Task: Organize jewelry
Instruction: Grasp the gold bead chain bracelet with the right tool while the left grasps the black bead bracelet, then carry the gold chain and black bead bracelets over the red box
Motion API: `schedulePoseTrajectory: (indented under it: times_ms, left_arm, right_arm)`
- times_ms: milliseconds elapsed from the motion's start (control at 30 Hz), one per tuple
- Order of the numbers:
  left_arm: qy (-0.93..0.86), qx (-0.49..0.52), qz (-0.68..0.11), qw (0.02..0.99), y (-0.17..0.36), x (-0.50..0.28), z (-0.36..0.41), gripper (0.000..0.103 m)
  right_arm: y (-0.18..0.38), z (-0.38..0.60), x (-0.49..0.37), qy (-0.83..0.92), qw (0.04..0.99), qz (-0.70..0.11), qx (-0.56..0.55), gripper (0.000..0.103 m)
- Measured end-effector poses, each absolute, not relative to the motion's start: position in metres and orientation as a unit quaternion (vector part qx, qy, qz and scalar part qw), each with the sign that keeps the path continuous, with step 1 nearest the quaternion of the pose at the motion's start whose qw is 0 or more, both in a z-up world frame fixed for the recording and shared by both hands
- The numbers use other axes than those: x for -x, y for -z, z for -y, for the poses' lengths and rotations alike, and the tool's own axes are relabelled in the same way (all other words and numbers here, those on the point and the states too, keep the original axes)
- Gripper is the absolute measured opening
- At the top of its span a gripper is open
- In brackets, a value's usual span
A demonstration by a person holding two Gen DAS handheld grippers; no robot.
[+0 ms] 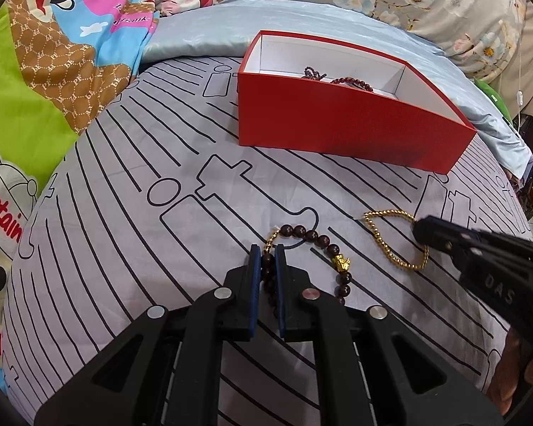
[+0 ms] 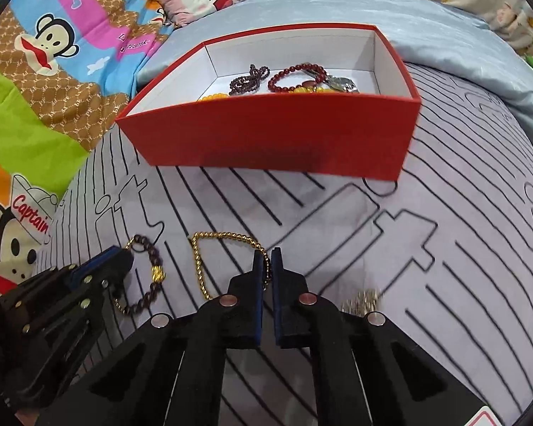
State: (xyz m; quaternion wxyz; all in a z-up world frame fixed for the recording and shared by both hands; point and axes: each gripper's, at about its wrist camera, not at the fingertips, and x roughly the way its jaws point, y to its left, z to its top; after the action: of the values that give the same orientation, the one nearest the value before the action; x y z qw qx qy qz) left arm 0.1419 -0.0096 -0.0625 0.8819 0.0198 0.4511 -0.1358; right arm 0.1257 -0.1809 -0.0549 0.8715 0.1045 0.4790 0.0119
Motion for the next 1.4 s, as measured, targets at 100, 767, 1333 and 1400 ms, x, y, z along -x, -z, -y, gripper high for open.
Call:
schedulePoseTrajectory:
  times_ms: [100, 767, 1333, 1400]
  left_arm:
    - [0.137, -0.015, -0.452, 0.881, 0.062, -0.143, 0.009, 0.007]
    - [0.184, 0.027, -0.440, 0.878, 0.018, -0.127, 0.003, 0.007]
    - [0.228, 0.020, -0.337, 0.913, -0.083, -0.177, 0.043, 0.008]
    - [0.225, 0.020, -0.331, 0.916, -0.087, -0.192, 0.049, 0.008]
  right_arm:
    - [0.055, 0.180, -0.118, -0.011, 0.870, -0.481, -0.110, 0.004]
    - [-0.005, 0.194, -0.083, -0.025, 0.894, -0.423, -0.144, 0.004]
    - [-0.078, 0.230, -0.131, 0.017, 0.933, -0.337, -0.124, 0.004]
    - [-0.081, 0.235, -0.146, 0.026, 0.935, -0.331, -0.124, 0.004]
